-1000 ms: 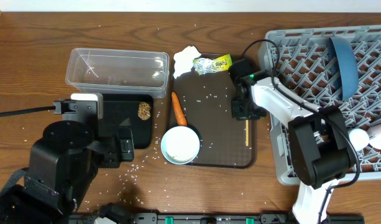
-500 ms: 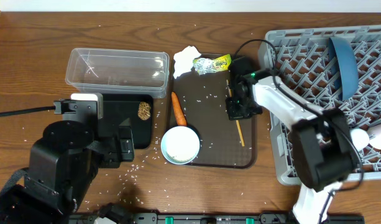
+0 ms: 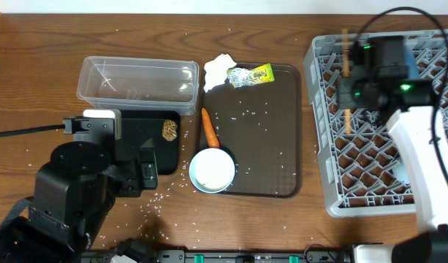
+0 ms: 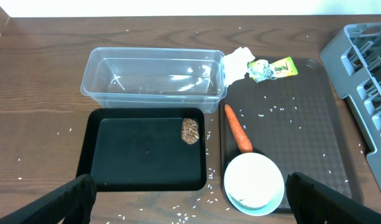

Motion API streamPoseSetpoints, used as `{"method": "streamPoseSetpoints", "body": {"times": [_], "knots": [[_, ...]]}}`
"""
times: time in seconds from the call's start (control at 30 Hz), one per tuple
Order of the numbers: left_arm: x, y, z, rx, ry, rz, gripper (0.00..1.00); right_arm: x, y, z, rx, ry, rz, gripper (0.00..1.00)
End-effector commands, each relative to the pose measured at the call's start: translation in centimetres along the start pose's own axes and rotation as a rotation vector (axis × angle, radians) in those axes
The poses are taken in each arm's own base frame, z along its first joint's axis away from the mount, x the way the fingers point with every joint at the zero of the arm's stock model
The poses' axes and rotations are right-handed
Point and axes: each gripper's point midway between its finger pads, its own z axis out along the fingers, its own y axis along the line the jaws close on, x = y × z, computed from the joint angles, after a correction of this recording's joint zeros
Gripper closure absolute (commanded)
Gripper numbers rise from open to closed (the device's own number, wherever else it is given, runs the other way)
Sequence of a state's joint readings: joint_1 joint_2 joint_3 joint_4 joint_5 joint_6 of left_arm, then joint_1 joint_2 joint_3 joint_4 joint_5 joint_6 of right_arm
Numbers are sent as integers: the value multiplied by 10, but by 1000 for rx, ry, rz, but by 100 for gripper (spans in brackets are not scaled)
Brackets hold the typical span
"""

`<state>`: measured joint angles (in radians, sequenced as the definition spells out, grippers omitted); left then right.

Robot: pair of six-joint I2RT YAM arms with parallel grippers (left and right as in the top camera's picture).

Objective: Sort waste into correct bins and load items into the dishwasher rack

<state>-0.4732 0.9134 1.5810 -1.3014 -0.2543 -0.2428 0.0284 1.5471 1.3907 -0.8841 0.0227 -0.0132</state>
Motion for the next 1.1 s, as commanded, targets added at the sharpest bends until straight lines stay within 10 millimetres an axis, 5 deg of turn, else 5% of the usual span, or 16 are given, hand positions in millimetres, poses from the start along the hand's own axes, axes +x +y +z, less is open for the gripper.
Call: {"method": "streamPoseSetpoints", "body": {"times": [0.0, 0.23, 0.27, 0.33, 0.37, 0.43, 0.73, 0.97, 1.03, 1.07], "knots": [[-2, 3, -1, -13, -9, -9, 2, 16, -1, 29, -49, 82, -73, 99], [-2, 3, -1, -13, -10, -9, 2, 39, 22, 70, -120, 208, -96, 99], [-2, 3, -1, -13, -9, -9, 2, 38, 25, 71, -122, 204, -106, 94], [-2, 3, -1, -13, -9, -9, 2, 33, 31, 67, -125, 184, -109, 65], [-2, 3, -1, -13, -10, -9, 2, 29, 33, 64, -126, 171, -103, 59], [-2, 3, -1, -13, -10, -9, 2, 22, 37, 53, -126, 139, -68, 50], [-9, -18, -2, 100, -24, -41, 2, -11, 86, -10, -281, -61, -55, 45], [-24, -22, -4, 119, -85, -58, 2, -15, 72, -56, -279, -134, 94, 38], [-31, -24, -2, 124, -105, -62, 2, -18, 60, -71, -270, -168, 167, 23], [-34, -26, 2, 123, -110, -60, 2, -20, 52, -79, -263, -188, 208, 1]]}}
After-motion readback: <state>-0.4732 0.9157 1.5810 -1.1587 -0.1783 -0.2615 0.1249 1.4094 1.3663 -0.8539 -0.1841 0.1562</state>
